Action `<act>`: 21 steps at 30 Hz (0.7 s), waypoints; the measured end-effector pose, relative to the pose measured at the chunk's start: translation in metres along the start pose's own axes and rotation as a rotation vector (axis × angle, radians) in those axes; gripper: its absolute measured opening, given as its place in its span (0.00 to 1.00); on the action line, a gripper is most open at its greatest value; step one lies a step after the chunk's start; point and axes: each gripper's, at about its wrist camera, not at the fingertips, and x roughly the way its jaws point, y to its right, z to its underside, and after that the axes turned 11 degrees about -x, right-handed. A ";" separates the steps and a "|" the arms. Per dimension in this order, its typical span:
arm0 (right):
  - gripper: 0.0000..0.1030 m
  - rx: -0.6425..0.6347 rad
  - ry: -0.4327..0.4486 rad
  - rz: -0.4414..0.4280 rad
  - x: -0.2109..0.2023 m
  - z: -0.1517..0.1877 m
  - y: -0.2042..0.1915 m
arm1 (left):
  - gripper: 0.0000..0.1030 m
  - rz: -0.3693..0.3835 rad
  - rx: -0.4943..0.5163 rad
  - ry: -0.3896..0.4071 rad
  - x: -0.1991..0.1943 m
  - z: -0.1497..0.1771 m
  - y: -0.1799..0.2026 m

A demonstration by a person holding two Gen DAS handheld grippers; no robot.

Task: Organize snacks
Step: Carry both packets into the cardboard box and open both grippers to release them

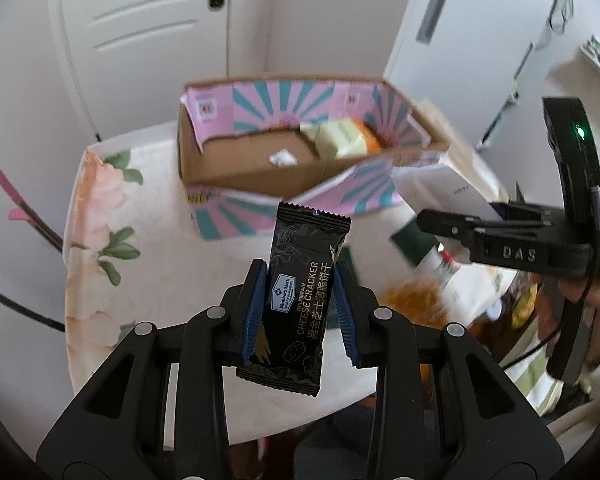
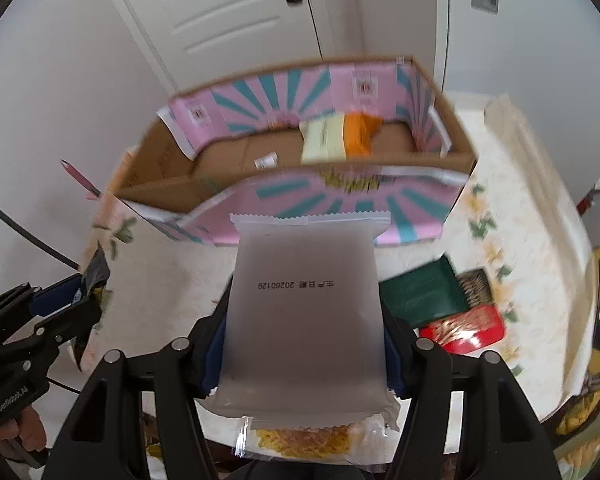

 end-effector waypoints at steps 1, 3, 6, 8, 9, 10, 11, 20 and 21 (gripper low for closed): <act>0.57 -0.004 0.016 -0.006 -0.010 -0.003 0.001 | 0.29 0.001 -0.014 0.015 -0.004 -0.004 0.004; 0.57 -0.017 0.052 -0.014 -0.024 -0.010 0.006 | 0.29 -0.001 -0.039 0.041 -0.010 -0.014 0.010; 0.57 -0.030 0.097 -0.020 -0.042 -0.023 0.015 | 0.29 0.001 -0.065 0.079 -0.015 -0.032 0.017; 0.57 -0.045 0.120 -0.015 -0.049 -0.033 0.020 | 0.29 0.008 -0.082 0.099 -0.015 -0.046 0.020; 0.57 -0.051 0.128 -0.009 -0.050 -0.038 0.022 | 0.29 0.013 -0.092 0.106 -0.014 -0.054 0.020; 0.57 -0.055 0.136 -0.004 -0.051 -0.043 0.024 | 0.29 0.020 -0.100 0.107 -0.012 -0.062 0.020; 0.57 -0.055 0.144 -0.002 -0.053 -0.049 0.027 | 0.29 0.022 -0.103 0.109 -0.010 -0.070 0.020; 0.57 -0.059 0.169 -0.014 -0.030 -0.110 0.031 | 0.29 -0.007 -0.130 0.060 0.038 -0.140 0.000; 0.57 -0.061 0.164 -0.020 -0.025 -0.116 0.029 | 0.29 -0.009 -0.132 0.047 0.045 -0.144 -0.002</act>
